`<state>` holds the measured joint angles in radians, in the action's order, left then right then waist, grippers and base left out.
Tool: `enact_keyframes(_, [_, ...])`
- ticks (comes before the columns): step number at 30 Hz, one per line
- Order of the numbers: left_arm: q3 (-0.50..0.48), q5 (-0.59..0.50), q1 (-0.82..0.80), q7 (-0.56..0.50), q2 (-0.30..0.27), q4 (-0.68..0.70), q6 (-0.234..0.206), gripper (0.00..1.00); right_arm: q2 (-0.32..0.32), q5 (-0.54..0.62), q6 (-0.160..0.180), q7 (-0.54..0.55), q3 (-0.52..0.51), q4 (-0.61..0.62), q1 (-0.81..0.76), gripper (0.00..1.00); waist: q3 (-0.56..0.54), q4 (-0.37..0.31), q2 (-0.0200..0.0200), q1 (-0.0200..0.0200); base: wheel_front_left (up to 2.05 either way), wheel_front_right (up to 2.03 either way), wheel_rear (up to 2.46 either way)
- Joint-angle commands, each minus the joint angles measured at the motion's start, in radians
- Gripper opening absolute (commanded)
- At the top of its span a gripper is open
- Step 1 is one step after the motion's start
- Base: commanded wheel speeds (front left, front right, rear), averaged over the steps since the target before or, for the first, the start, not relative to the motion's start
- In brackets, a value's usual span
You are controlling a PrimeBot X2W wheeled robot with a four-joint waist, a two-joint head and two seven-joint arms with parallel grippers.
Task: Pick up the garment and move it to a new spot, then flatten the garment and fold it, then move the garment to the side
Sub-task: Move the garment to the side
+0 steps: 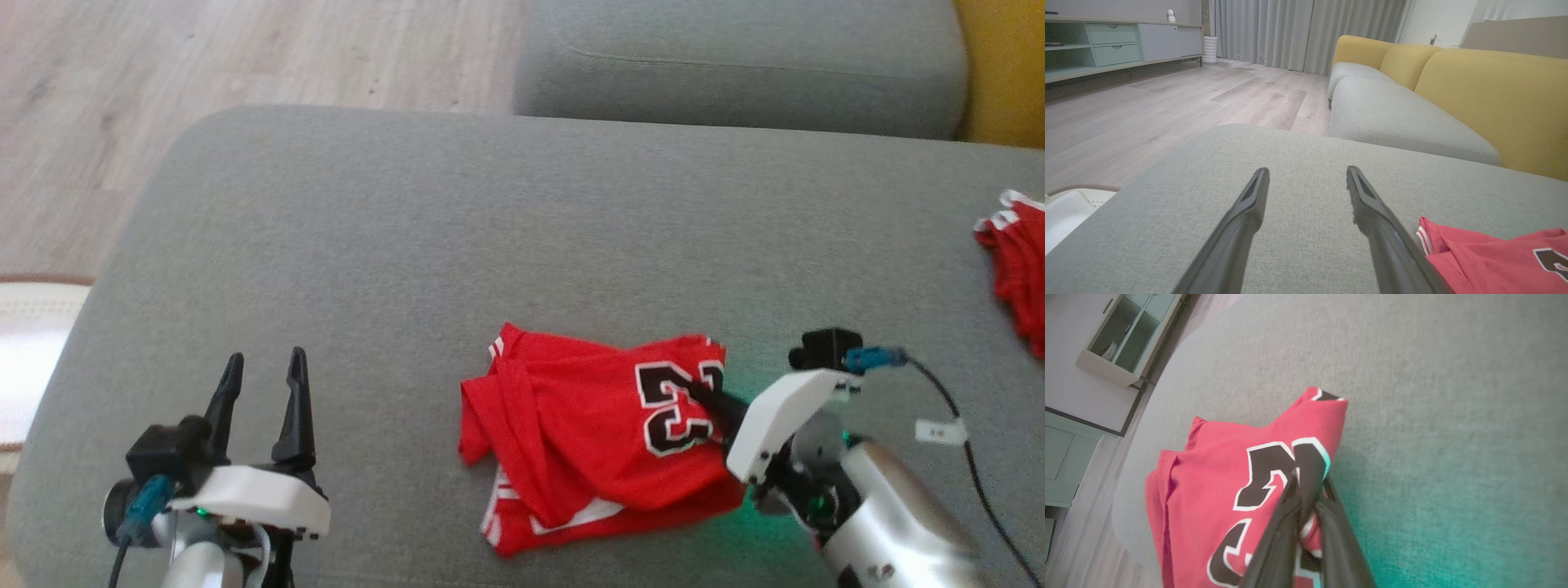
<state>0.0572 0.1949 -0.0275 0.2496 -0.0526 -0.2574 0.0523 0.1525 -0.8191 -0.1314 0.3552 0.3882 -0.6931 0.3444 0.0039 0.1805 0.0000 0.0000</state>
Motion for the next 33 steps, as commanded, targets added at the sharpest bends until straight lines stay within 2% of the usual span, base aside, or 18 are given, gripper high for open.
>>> enact_keyframes(1, [-0.024, -0.01, -0.055, 0.012, 0.0, 0.033, 0.002, 1.0, 0.026, 0.007, 0.001, -0.032, 0.021, 0.042, 0.082, 0.0, -0.006, -0.023, 0.0, 0.0, 0.0, 0.0, 0.0])
enact_keyframes(12, [0.06, 0.014, -0.089, 0.012, 0.002, 0.05, 0.016, 1.0, 0.128, -0.003, 0.001, -0.105, 0.072, 0.05, 0.18, 0.0, -0.001, -0.215, 0.0, 0.0, 0.0, 0.0, 0.0])
enact_keyframes(23, [0.146, 0.043, -0.122, 0.012, 0.002, 0.055, -0.006, 1.0, 0.16, -0.022, 0.001, -0.138, 0.094, 0.09, 0.19, 0.0, 0.03, -0.409, 0.0, 0.0, 0.0, 0.0, 0.0])
enact_keyframes(27, [0.16, 0.042, -0.133, 0.012, 0.002, 0.054, -0.01, 1.0, 0.164, -0.027, 0.001, -0.143, 0.099, 0.112, 0.191, 0.0, 0.046, -0.45, 0.0, 0.0, 0.0, 0.0, 0.0])
enact_keyframes(33, [0.167, 0.038, -0.151, 0.012, 0.002, 0.052, -0.01, 1.0, 0.169, -0.027, 0.001, -0.153, 0.096, 0.127, 0.194, 0.0, 0.064, -0.464, 0.0, 0.0, 0.0, 0.0, 0.0])
